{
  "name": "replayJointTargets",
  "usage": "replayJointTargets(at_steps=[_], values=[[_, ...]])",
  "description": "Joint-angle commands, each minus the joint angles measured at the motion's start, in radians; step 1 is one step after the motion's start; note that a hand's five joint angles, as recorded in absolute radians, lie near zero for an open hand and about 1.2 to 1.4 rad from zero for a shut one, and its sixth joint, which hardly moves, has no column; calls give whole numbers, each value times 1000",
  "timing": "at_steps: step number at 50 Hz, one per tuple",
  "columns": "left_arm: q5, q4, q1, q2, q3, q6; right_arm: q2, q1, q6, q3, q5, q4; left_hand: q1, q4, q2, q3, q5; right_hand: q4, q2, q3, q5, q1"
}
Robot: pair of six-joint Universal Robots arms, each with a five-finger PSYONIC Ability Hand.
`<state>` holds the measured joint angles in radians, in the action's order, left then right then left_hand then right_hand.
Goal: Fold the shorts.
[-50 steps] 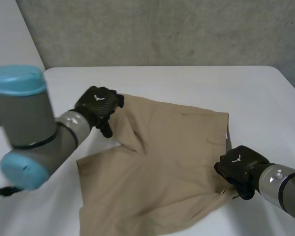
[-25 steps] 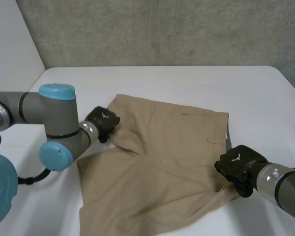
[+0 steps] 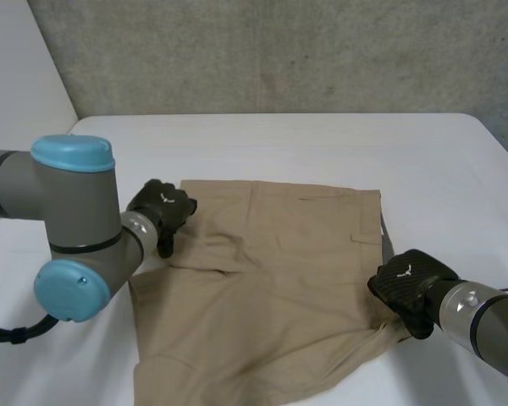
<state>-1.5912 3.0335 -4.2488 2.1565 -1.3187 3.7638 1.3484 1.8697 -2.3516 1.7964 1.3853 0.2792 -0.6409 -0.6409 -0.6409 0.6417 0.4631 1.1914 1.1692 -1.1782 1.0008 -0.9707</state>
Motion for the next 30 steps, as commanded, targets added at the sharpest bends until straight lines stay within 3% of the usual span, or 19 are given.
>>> replayJointTargets(at_steps=[1,10,16,18,19,23,30], values=[[2,31,7,14,18,1,0,-1,-3,1,0,-5,-34,-34,-34,33,37,205,227,-218,221,-426],[-3,27,-23,120,76,5,0,-1,-3,8,0,-3,-22,-22,-22,21,25,205,227,-218,221,-426],[2,27,-92,138,76,10,0,-1,-2,9,0,-3,-74,-75,-74,74,78,205,227,-218,221,-426],[0,24,-95,138,75,10,0,-1,-2,9,0,-3,-168,-168,-168,167,171,205,227,-218,221,-426],[0,24,-97,140,70,8,0,-1,-2,9,0,-3,-369,-369,-369,368,372,205,227,-218,221,-426],[-4,24,-95,137,56,4,0,-3,-2,9,0,-3,-754,-754,-754,754,758,205,227,-218,221,-426],[-4,13,-111,115,15,1,2,-7,-2,6,0,-5,-755,-755,-755,755,759,205,227,-218,221,-426]])
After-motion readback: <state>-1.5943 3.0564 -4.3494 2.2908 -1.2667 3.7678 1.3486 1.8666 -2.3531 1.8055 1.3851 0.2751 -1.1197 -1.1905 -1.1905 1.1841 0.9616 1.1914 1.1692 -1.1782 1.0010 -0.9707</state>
